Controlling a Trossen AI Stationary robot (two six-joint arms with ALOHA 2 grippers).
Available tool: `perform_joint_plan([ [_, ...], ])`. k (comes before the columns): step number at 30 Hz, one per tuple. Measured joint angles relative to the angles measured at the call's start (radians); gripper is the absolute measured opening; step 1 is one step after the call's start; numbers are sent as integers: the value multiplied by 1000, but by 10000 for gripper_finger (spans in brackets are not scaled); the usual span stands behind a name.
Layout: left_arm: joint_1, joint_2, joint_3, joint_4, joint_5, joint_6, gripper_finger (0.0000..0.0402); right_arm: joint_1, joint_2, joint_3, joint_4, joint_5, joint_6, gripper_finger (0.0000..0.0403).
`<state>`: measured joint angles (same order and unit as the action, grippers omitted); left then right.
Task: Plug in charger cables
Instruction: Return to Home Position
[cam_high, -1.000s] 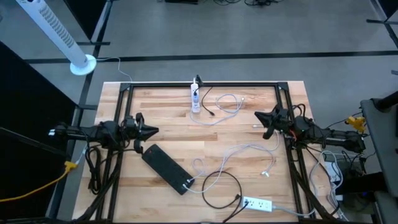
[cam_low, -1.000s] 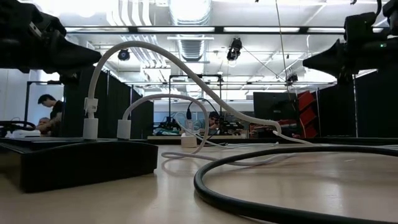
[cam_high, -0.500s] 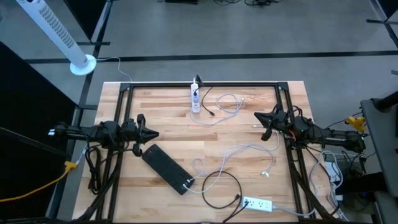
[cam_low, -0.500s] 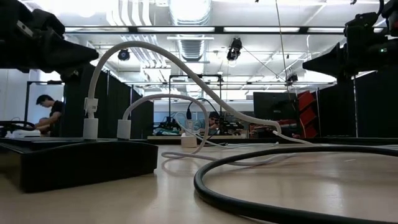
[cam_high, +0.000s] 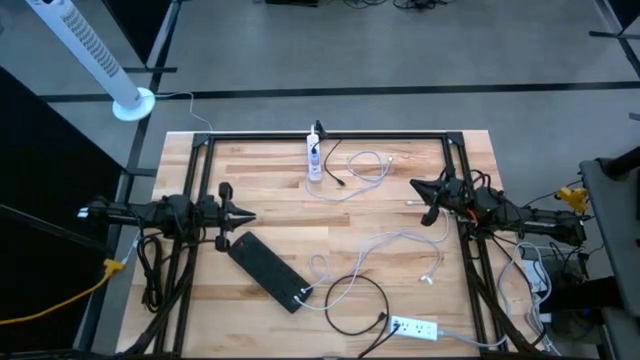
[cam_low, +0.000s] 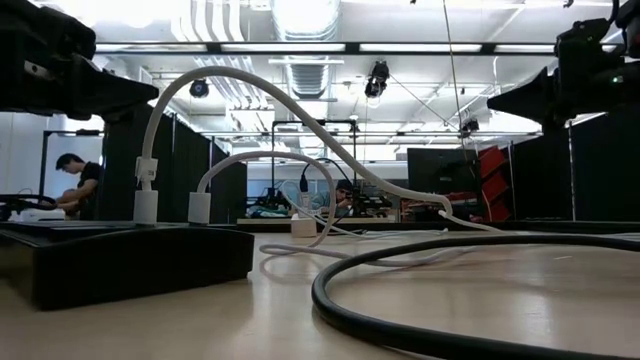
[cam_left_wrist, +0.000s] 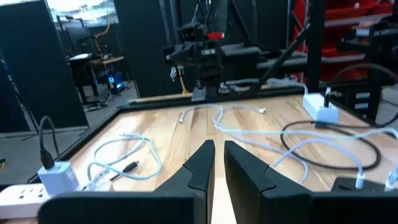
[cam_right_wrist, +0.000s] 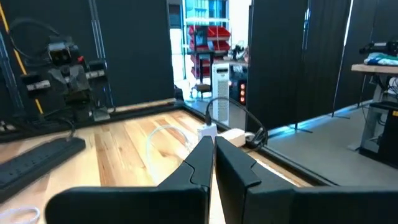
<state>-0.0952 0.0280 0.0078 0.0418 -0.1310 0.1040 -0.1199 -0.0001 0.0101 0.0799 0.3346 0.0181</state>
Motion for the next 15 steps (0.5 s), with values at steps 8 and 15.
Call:
perform_joint_plan([
  [8,0,-20,0,2,0,0,25,43,0,0,0,2,8,0],
  [15,0,2,0,2,0,0,25,112,0,0,3,2,8,0],
])
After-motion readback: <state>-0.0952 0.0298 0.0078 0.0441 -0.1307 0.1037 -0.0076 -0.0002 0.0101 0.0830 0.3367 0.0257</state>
